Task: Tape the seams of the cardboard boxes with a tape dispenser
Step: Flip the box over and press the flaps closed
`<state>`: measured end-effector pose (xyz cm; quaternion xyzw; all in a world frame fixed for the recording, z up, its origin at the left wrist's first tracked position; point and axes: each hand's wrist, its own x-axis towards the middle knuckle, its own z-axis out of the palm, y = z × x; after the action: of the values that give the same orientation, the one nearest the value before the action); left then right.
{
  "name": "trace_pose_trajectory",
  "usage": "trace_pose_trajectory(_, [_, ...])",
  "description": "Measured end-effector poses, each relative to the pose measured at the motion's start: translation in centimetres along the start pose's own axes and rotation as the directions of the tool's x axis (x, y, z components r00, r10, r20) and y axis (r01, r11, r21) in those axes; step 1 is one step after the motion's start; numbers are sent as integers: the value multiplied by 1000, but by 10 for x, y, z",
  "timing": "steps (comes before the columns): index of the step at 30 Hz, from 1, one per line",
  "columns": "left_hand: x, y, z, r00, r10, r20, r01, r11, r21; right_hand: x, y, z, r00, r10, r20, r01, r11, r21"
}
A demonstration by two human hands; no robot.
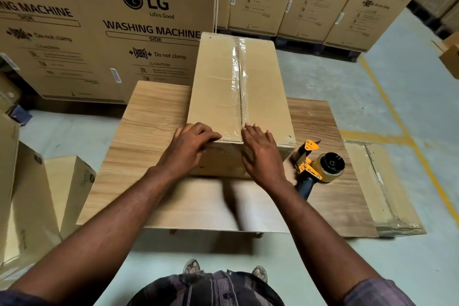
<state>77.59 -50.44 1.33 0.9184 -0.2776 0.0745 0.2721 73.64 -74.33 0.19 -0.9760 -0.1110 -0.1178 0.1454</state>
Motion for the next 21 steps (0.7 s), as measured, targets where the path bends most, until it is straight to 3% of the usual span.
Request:
trace_pose_trajectory(3, [2,0,-10,1000,-18,23,18,1000,-11,9,-15,-1,999,39,0,-39,999,36])
trace_pose_trajectory(6, [2,-9,-17,995,-52,-87,52,999,-3,20,-33,6,1000,10,11,-11,998,55])
trace_pose_trajectory(12, [-11,-27,-14,991,-82,-107,62,982,-179,9,-37,17,1000,9,-11,-9,1000,-18])
trace_pose_trajectory(16, [-13,-20,-14,926,-307,-221,206,899,-386,25,-52,16,996,21,-82,-9,990,141])
trace_pose_trajectory(21, [-21,-13,-5,800,-580,-151,380,685,-622,26,-61,26,999,-50,-19,51,998,35])
